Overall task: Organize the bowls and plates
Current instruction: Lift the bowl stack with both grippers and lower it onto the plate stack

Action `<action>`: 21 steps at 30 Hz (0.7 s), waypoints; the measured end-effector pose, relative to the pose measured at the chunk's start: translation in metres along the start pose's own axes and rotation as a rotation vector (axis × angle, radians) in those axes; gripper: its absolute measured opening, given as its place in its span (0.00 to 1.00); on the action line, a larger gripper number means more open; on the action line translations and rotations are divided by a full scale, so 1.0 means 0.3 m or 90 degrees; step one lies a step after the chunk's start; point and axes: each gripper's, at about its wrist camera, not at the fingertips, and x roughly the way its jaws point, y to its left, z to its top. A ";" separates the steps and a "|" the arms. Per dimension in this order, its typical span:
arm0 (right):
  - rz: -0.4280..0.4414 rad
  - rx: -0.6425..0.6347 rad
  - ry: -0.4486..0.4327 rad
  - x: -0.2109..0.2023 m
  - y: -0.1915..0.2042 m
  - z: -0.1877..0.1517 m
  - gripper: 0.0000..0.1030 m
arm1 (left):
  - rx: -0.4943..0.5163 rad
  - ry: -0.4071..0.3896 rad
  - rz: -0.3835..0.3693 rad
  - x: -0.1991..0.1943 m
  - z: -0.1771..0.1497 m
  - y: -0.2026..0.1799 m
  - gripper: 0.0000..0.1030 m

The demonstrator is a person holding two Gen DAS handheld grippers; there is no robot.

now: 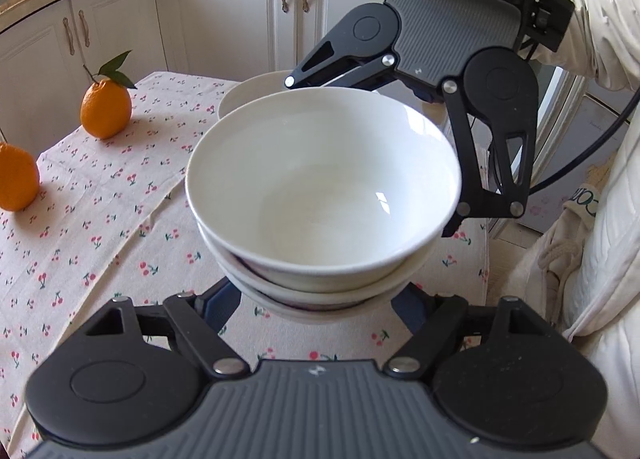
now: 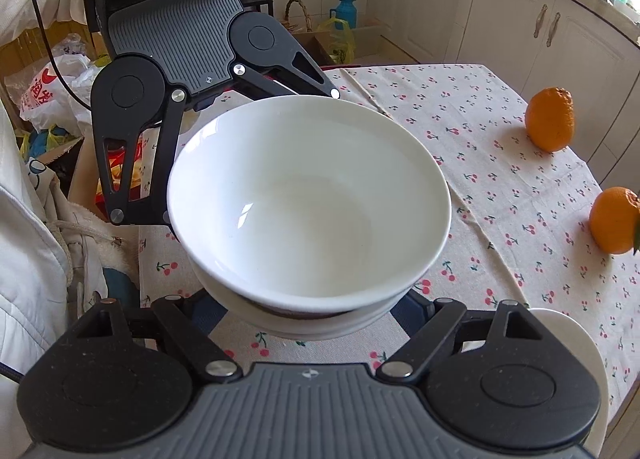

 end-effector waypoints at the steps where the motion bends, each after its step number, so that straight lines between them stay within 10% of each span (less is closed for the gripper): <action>1: -0.005 0.001 0.000 -0.016 -0.008 -0.009 0.87 | 0.004 -0.003 -0.002 0.009 0.020 -0.003 0.79; 21: -0.113 0.067 0.001 -0.252 -0.238 -0.231 0.87 | 0.108 -0.047 -0.033 0.233 0.354 0.016 0.79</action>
